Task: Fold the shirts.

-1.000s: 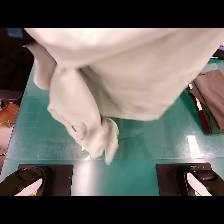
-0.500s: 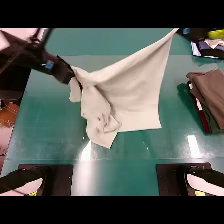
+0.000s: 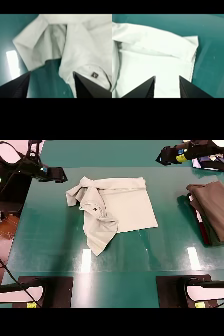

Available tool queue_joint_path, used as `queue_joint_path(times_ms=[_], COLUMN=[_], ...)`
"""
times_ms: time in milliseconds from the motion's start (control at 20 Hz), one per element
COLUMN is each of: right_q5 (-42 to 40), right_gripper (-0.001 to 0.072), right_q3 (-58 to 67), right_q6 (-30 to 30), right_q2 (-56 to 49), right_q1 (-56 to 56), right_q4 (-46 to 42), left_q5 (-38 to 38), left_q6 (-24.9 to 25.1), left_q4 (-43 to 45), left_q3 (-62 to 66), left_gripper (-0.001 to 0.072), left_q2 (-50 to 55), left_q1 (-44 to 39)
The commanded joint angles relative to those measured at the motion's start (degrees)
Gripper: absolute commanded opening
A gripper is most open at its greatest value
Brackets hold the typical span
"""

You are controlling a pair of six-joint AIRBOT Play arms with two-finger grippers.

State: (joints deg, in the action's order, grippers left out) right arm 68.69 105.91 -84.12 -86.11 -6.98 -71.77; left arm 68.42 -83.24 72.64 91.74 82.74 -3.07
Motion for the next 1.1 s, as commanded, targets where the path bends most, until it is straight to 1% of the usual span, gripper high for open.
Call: queue_joint_path(times_ms=[0,100,200,350,550,650,700,850,950,1050], right_q5=[6.16,10.45,12.22,9.88,3.78,0.55,-1.38,-6.32,-8.13,-7.76], right_gripper=[0.0352,0.0347,0.0347,0.0346,0.0345,0.0345,0.0345,0.0337,0.0336,0.0336], right_q3=[0.00,-0.02,-1.27,-8.11,-19.80,-24.48,-26.71,-32.00,-34.23,-34.51], right_q6=[0.81,1.25,1.27,2.29,3.19,3.19,3.19,3.19,3.19,3.19], right_q2=[0.92,2.43,4.68,10.47,19.54,23.37,25.27,29.90,32.04,32.74], right_q1=[-0.04,-0.04,-0.04,-0.04,-0.04,-0.04,-0.04,-0.04,-0.04,-0.04], right_q4=[-0.37,-0.35,-0.35,-0.37,-0.37,-0.35,-0.37,-0.33,-0.33,-0.33], left_q5=[9.73,9.64,7.10,1.95,-7.52,-11.93,-13.18,-16.35,-18.73,-18.99], left_q6=[0.70,0.74,0.72,0.70,-4.66,-7.85,-9.55,-12.66,-14.40,-14.38], left_q4=[-7.85,-11.61,-15.10,-19.58,-20.50,-20.39,-20.35,-20.15,-20.06,-20.06], left_q3=[-2.12,-6.91,-13.38,-21.94,-25.88,-25.92,-25.92,-25.92,-25.92,-25.92], left_gripper=[0.0623,0.0623,0.0623,0.0623,0.0625,0.0625,0.0625,0.0624,0.0623,0.0622], left_q2=[0.44,0.39,0.39,0.39,0.42,0.42,0.44,0.70,0.90,1.07], left_q1=[1.01,-2.16,-7.15,-15.28,-22.05,-22.91,-22.88,-22.88,-22.88,-22.91])
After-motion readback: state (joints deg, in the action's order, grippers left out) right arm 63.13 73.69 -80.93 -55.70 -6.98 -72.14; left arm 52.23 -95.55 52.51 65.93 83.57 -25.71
